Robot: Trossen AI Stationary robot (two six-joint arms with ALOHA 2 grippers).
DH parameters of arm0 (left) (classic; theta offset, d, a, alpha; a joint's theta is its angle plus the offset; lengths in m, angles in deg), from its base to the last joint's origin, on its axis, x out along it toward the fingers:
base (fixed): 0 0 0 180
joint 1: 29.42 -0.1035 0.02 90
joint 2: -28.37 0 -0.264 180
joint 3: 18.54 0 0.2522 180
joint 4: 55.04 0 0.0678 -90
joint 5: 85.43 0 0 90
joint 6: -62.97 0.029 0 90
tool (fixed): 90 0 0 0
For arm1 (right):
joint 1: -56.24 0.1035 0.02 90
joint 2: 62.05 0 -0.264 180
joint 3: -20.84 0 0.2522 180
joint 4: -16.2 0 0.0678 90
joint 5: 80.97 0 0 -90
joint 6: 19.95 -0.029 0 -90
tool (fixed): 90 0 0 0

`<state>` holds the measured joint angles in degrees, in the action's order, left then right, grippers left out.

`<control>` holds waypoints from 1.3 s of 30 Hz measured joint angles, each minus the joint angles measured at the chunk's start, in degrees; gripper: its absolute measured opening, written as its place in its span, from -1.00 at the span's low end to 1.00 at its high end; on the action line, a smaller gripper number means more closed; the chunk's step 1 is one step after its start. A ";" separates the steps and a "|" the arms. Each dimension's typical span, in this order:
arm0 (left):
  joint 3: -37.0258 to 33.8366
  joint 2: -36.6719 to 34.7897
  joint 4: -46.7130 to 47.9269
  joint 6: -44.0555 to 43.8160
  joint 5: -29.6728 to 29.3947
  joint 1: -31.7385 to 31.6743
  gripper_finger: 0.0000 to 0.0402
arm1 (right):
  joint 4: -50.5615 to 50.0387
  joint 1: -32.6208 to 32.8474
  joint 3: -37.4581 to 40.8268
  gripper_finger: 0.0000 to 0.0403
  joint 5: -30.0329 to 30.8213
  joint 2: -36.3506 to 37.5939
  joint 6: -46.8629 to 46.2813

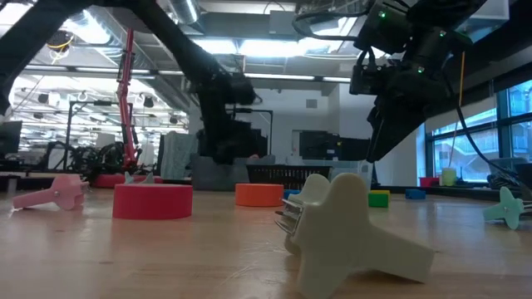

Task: Pick and place Stapler, Stapler remover, tape
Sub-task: Put the yellow mini-stapler into the black bin

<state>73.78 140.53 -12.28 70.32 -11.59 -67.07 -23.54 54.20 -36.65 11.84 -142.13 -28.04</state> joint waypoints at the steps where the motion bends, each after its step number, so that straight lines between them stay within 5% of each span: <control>1: 0.00 -1.24 0.07 -0.82 0.56 0.38 0.27 | 0.00 0.00 0.00 0.12 0.00 0.00 0.00; 8: -2.21 -12.70 1.63 -5.15 15.02 6.93 0.35 | -0.21 0.00 0.00 0.12 0.96 0.00 1.83; 14: -16.85 -25.47 -9.74 -5.03 16.17 19.26 0.31 | -5.65 0.00 0.01 0.12 5.14 0.00 2.72; 21: -47.04 -47.22 -36.01 -18.27 14.99 33.94 0.27 | -5.10 0.00 0.02 0.12 5.17 0.00 10.29; 27: -67.03 -61.08 -62.80 -23.11 6.96 44.96 0.28 | -2.53 -1.46 0.02 0.12 8.03 -0.32 20.90; 33: -74.03 -67.19 -68.88 -21.72 -0.40 49.77 0.26 | -2.93 -3.76 0.02 0.12 8.33 -3.91 29.04; 39: -74.34 -67.75 -69.14 -19.75 -1.37 49.98 0.26 | -2.33 -5.87 0.02 0.12 8.31 -8.76 33.75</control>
<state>-0.55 72.77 -81.42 50.57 -12.96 -17.09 -25.88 48.33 -36.63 20.14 -150.89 5.71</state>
